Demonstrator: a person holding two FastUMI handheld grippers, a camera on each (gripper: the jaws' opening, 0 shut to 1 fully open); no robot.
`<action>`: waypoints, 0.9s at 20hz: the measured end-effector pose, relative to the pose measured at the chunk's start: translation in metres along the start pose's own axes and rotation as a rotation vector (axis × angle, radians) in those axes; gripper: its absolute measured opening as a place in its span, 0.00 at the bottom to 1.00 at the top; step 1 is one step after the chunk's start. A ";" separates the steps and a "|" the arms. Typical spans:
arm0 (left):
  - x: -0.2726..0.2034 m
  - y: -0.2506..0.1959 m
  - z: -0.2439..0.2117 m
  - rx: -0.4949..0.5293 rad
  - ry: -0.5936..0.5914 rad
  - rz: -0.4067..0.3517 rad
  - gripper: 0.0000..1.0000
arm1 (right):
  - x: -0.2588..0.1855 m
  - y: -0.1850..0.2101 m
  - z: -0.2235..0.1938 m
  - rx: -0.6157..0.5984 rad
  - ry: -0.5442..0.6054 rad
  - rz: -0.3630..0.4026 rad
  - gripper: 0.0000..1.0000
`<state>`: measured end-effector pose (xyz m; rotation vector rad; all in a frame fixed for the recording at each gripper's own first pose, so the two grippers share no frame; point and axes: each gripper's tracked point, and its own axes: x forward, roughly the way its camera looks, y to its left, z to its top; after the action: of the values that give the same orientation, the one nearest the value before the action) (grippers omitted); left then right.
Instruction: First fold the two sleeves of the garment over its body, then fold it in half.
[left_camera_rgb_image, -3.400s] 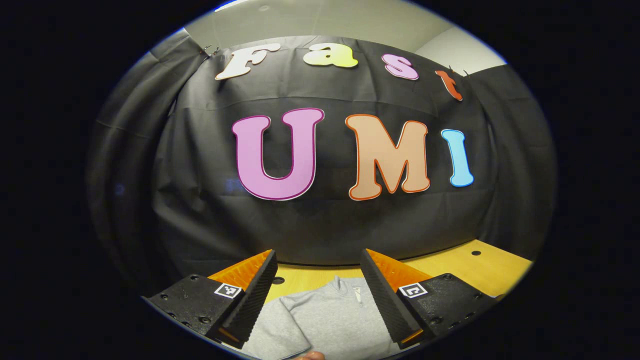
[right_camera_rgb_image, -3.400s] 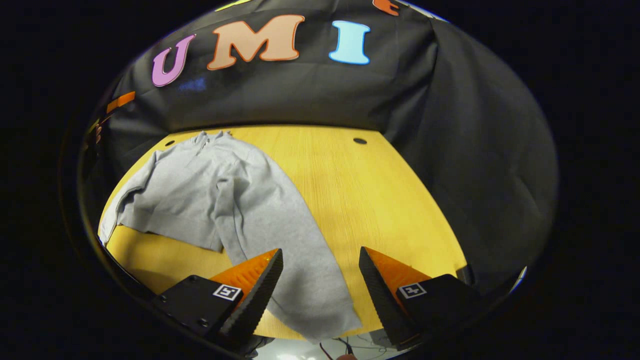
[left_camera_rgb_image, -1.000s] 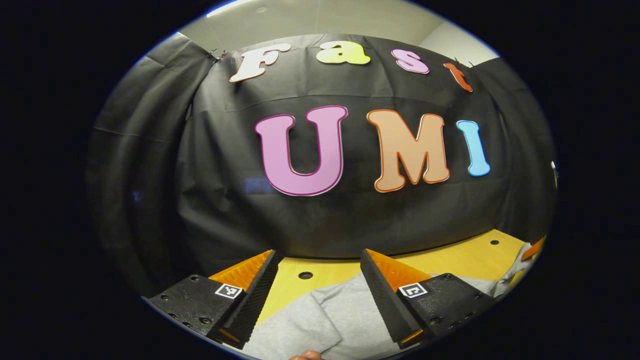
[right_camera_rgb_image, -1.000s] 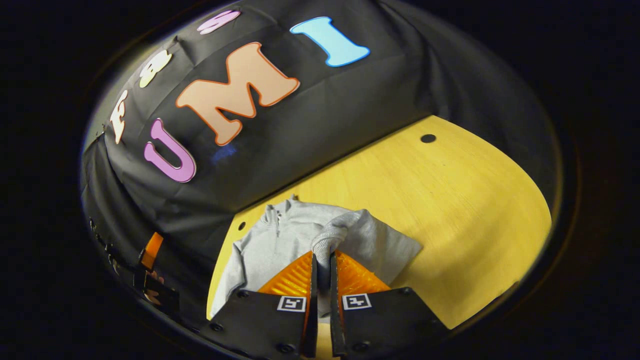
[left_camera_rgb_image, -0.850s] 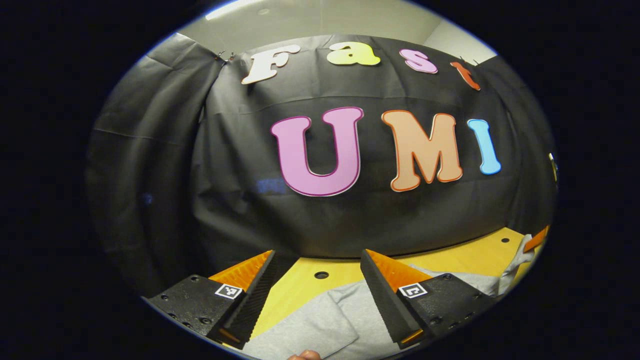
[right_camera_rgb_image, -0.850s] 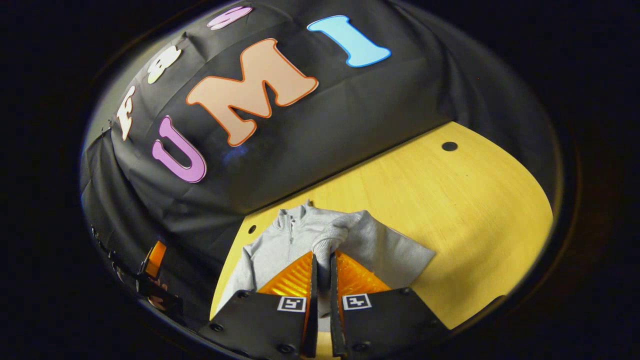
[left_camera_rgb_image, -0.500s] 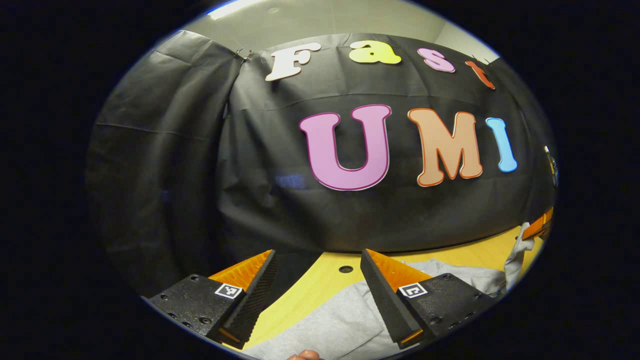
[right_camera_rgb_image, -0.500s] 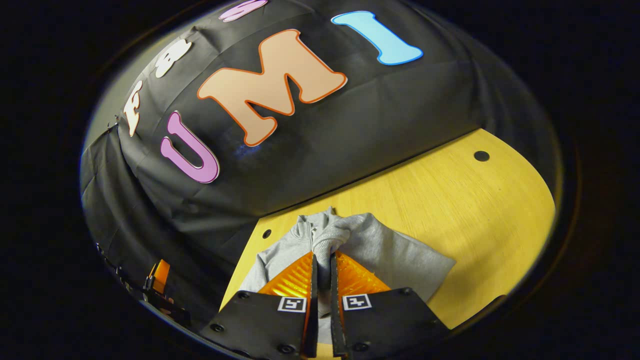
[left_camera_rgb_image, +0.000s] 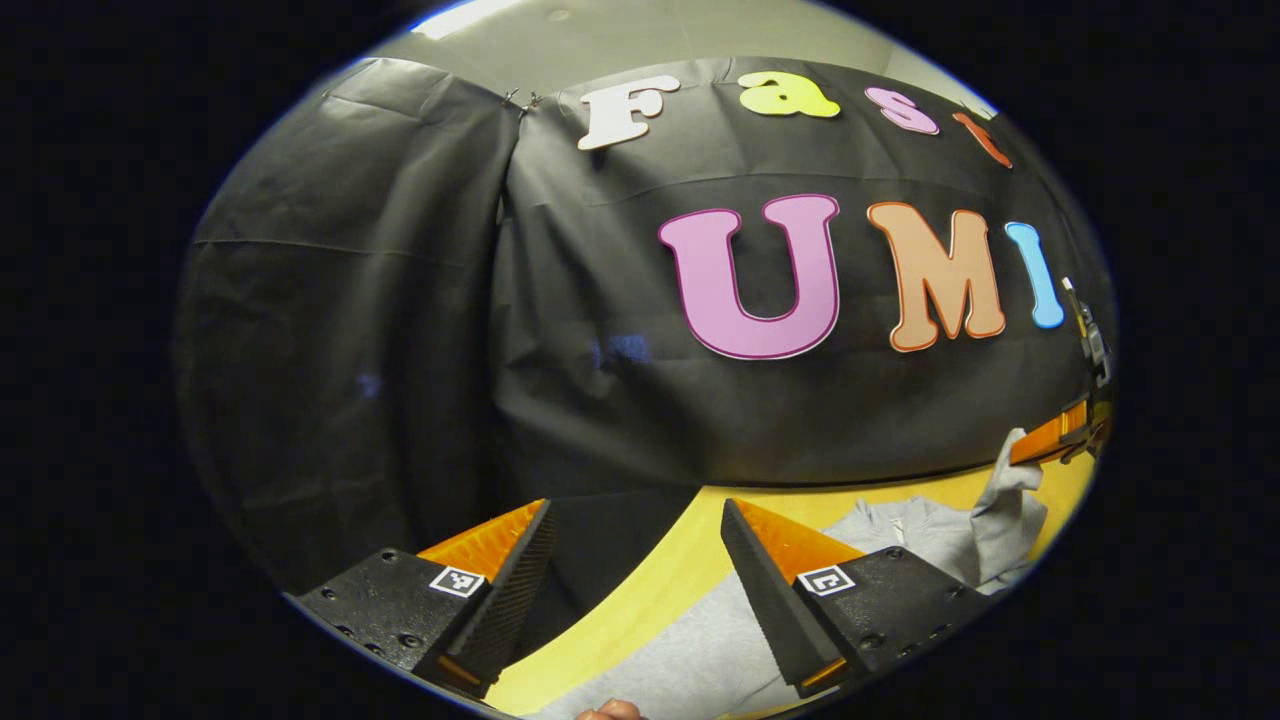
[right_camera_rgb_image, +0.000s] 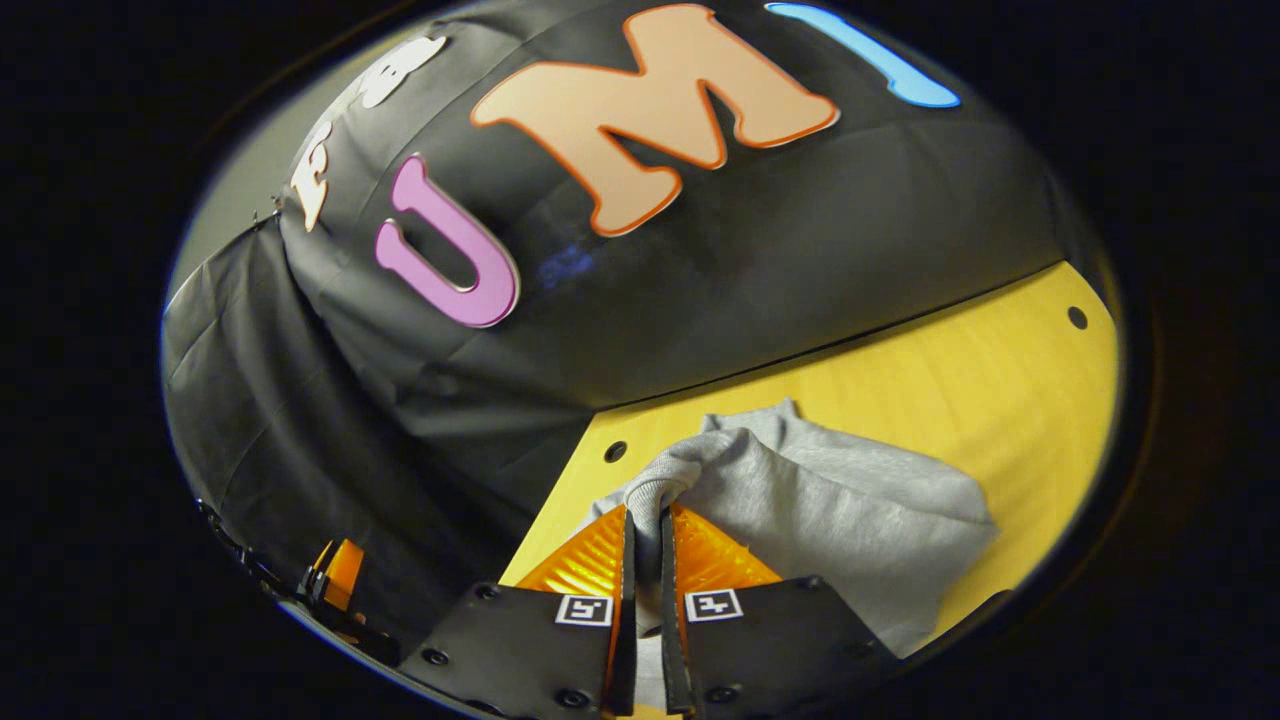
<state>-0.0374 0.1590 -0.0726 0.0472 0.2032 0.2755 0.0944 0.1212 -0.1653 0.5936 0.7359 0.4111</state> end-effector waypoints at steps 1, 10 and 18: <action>-0.001 0.006 0.000 0.002 0.001 0.008 0.97 | 0.010 0.010 -0.004 -0.020 0.013 0.013 0.12; -0.010 0.057 -0.016 0.018 0.025 0.099 0.97 | 0.094 0.067 -0.075 -0.094 0.211 0.065 0.12; -0.023 0.098 -0.054 0.039 0.077 0.182 0.97 | 0.139 0.057 -0.158 -0.075 0.431 -0.019 0.12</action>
<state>-0.0963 0.2477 -0.1139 0.0939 0.2811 0.4557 0.0659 0.2963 -0.2923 0.4294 1.1317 0.5550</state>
